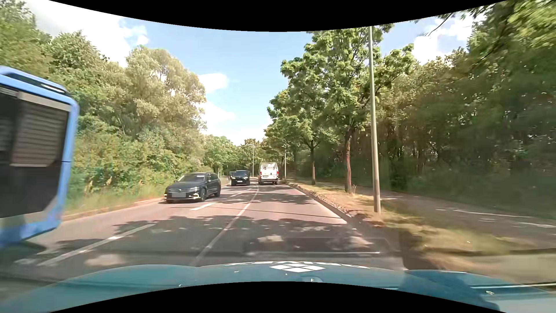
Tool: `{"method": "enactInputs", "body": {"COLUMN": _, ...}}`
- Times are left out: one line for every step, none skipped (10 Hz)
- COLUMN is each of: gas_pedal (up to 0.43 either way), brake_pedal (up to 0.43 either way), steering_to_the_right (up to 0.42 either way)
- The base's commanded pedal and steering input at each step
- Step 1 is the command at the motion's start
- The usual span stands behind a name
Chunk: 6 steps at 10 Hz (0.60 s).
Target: Follow the waypoints while adhering to traffic rules and regulations
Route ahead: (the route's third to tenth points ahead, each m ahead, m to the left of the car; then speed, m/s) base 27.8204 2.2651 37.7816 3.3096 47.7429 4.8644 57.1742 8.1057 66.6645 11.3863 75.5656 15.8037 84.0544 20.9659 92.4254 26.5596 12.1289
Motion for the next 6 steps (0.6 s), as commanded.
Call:
{"method": "enactInputs", "body": {"gas_pedal": 0.22, "brake_pedal": 0.0, "steering_to_the_right": -0.005}}
{"method": "enactInputs", "body": {"gas_pedal": 0.22, "brake_pedal": 0.0, "steering_to_the_right": -0.006}}
{"method": "enactInputs", "body": {"gas_pedal": 0.22, "brake_pedal": 0.0, "steering_to_the_right": -0.006}}
{"method": "enactInputs", "body": {"gas_pedal": 0.22, "brake_pedal": 0.0, "steering_to_the_right": -0.01}}
{"method": "enactInputs", "body": {"gas_pedal": 0.22, "brake_pedal": 0.0, "steering_to_the_right": -0.012}}
{"method": "enactInputs", "body": {"gas_pedal": 0.22, "brake_pedal": 0.0, "steering_to_the_right": -0.013}}
